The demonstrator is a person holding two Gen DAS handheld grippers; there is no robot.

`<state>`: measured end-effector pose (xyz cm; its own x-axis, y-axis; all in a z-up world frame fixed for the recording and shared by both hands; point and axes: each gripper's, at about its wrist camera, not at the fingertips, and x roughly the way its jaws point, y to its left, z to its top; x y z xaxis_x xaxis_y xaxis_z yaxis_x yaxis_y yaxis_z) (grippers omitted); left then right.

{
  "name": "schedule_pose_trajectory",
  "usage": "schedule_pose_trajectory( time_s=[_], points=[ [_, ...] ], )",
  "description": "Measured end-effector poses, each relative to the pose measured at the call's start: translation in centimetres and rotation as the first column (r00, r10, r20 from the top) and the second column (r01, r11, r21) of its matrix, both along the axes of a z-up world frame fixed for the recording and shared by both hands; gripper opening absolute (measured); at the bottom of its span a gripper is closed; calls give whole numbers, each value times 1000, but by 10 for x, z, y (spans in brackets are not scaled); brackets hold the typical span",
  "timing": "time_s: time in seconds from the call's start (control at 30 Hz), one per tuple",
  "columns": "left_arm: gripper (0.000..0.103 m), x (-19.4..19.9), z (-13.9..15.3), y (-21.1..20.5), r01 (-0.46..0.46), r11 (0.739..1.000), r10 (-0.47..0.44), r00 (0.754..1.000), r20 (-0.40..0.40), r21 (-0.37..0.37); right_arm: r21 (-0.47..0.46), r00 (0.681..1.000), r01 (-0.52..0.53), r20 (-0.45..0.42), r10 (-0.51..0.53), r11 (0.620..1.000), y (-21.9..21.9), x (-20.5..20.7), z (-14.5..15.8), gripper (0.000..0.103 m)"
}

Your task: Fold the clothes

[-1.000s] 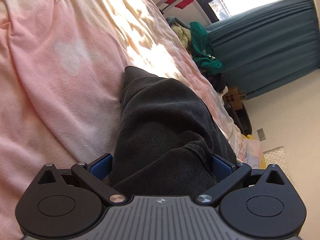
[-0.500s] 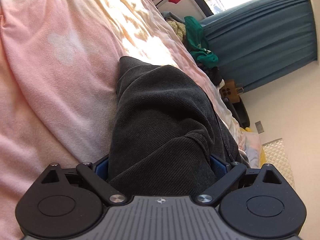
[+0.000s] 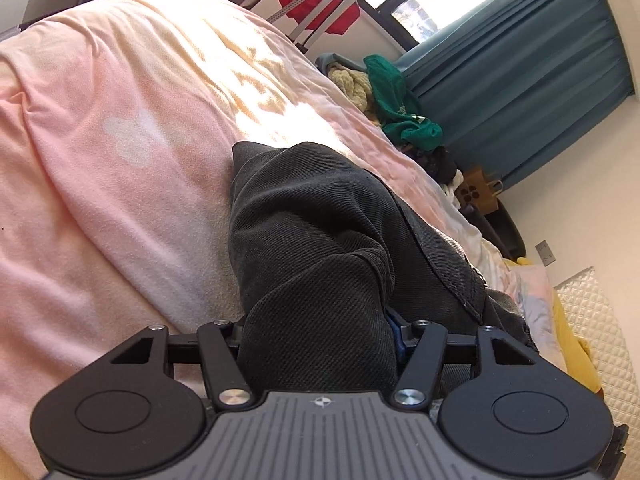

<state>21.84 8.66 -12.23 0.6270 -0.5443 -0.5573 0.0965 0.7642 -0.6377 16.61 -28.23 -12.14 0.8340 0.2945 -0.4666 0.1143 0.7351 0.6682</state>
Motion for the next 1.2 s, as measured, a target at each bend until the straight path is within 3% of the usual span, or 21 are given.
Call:
schedule_pose_trajectory(
  time_s=[0.2, 0.47, 0.7, 0.93, 1.1, 1.2],
  points=[
    [52, -35, 11, 2, -34, 998, 35, 999, 27, -43, -52, 995, -15, 98, 20, 999, 1, -19, 32, 47],
    [51, -60, 57, -32, -48, 998, 51, 995, 83, -42, -11, 972, 31, 235, -28, 999, -36, -41, 65, 45],
    [51, -31, 102, -129, 5, 1000, -5, 988, 151, 1, 41, 940, 151, 304, -157, 988, -113, -32, 73, 45],
    [51, 35, 103, -251, 131, 991, -133, 975, 177, 21, 70, 888, 283, 357, -289, 956, -205, -14, 60, 45],
    [51, 75, 69, -341, 244, 964, -259, 952, 162, 111, 193, 845, 414, 280, -455, 890, -255, -8, 5, 45],
    [52, 93, 38, -373, 288, 938, -312, 944, 107, 191, 298, 853, 483, 54, -519, 824, -271, 1, -41, 46]
  ],
)
